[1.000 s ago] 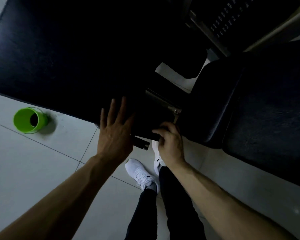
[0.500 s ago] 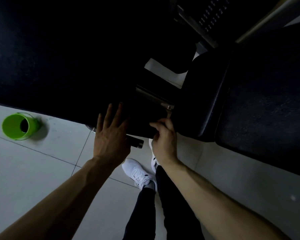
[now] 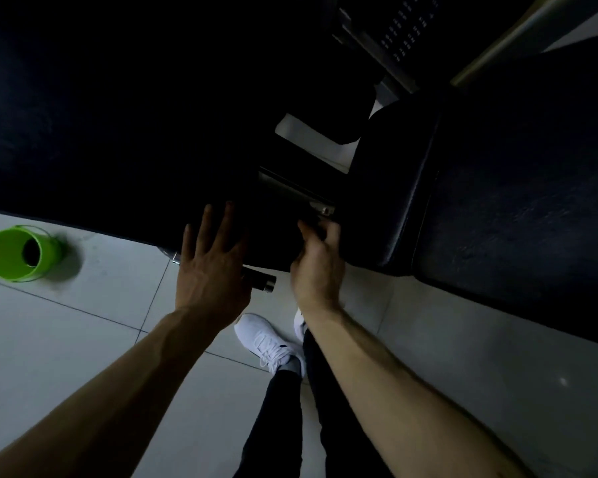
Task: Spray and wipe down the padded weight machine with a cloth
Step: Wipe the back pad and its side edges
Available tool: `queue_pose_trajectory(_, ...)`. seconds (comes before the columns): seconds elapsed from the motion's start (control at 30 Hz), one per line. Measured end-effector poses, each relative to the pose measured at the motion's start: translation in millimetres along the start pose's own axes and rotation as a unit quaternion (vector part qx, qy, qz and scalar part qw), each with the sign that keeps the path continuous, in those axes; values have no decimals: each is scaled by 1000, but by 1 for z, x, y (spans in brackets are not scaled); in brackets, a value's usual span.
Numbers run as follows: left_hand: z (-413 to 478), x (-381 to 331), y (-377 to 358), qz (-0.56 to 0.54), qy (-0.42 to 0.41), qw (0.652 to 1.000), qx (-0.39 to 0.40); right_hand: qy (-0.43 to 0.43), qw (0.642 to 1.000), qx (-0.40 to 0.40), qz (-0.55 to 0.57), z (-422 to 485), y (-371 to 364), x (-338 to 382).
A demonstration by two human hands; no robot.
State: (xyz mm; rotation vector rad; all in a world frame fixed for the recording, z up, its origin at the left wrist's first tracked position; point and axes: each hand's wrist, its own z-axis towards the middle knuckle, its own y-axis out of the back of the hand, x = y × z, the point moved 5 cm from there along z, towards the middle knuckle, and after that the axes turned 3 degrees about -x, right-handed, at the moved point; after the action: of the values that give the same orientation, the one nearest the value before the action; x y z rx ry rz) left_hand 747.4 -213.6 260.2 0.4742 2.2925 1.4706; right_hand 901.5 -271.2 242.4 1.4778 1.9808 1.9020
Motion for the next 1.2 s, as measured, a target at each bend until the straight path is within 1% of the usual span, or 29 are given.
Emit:
queue_pose_trajectory(0.1,-1,1,1,4,2,1000,12,-4,999,38,-19,-37,-5,-7)
queue_pose_trajectory(0.13,0,2,1,4,-1,1000,16,1,999,48,-4,-44,-7,-10)
queue_pose_trajectory(0.17,0,2,0,1,-3,1000,20,-12,998,48,29,-48,-6,-13)
queue_pose_trajectory(0.23,0,4,-2,-16,-8,1000,11,-86,992,0,95,-42,-3,-24)
queue_pose_trajectory(0.3,-4,8,1,-39,-9,999,-23,-183,972,-48,137,-36,-7,-29)
queue_pose_trajectory(0.33,-8,11,3,-48,2,998,-42,-199,967,-59,146,-35,-13,-23)
queue_pose_trajectory(0.37,-12,16,5,-58,20,996,-59,-192,967,-55,156,-36,-22,-9)
queue_pose_trajectory(0.43,-23,32,10,-90,64,990,-82,-139,976,-34,163,-42,-39,30)
queue_pose_trajectory(0.57,-45,63,22,-198,111,967,-119,-66,976,56,198,-45,-58,81)
queue_pose_trajectory(0.6,-48,67,25,-216,119,960,-133,-29,972,84,216,-45,-57,85)
queue_pose_trajectory(0.63,-52,73,31,-233,135,951,-154,21,968,120,218,-46,-53,92)
queue_pose_trajectory(0.67,-54,76,35,-249,149,941,-172,56,966,139,213,-44,-48,92)
queue_pose_trajectory(0.7,-57,79,37,-265,164,931,-190,67,970,122,197,-37,-41,88)
queue_pose_trajectory(0.73,-59,80,39,-282,179,920,-203,47,977,79,191,-26,-36,76)
queue_pose_trajectory(0.8,-65,81,37,-330,209,893,-224,-45,979,-23,198,-7,-21,53)
queue_pose_trajectory(0.83,-66,82,35,-359,230,875,-230,-80,977,-48,192,-5,-17,52)
queue_pose_trajectory(0.87,-68,84,31,-387,259,854,-232,-88,977,-43,190,-7,-18,61)
queue_pose_trajectory(0.93,-69,92,25,-446,320,806,-222,-42,978,30,202,-23,-36,103)
queue_pose_trajectory(0.97,-71,98,23,-491,348,769,-218,7,973,82,214,-33,-48,132)
queue_pose_trajectory(1.0,-75,104,25,-550,377,712,-221,59,964,134,223,-41,-62,159)
queue_pose_trajectory(1.03,-79,110,32,-621,396,638,-225,95,952,186,223,-45,-74,184)
queue_pose_trajectory(1.07,-81,114,41,-688,405,559,-222,112,939,236,224,-46,-86,201)
queue_pose_trajectory(1.1,-82,120,49,-743,406,487,-213,114,923,286,230,-47,-93,219)
queue_pose_trajectory(1.13,-84,126,56,-782,398,433,-205,97,907,324,250,-48,-96,231)
queue_pose_trajectory(1.17,-86,132,65,-806,381,404,-205,77,891,349,279,-50,-95,239)
queue_pose_trajectory(1.2,-86,140,72,-819,357,396,-212,71,876,364,307,-52,-94,246)
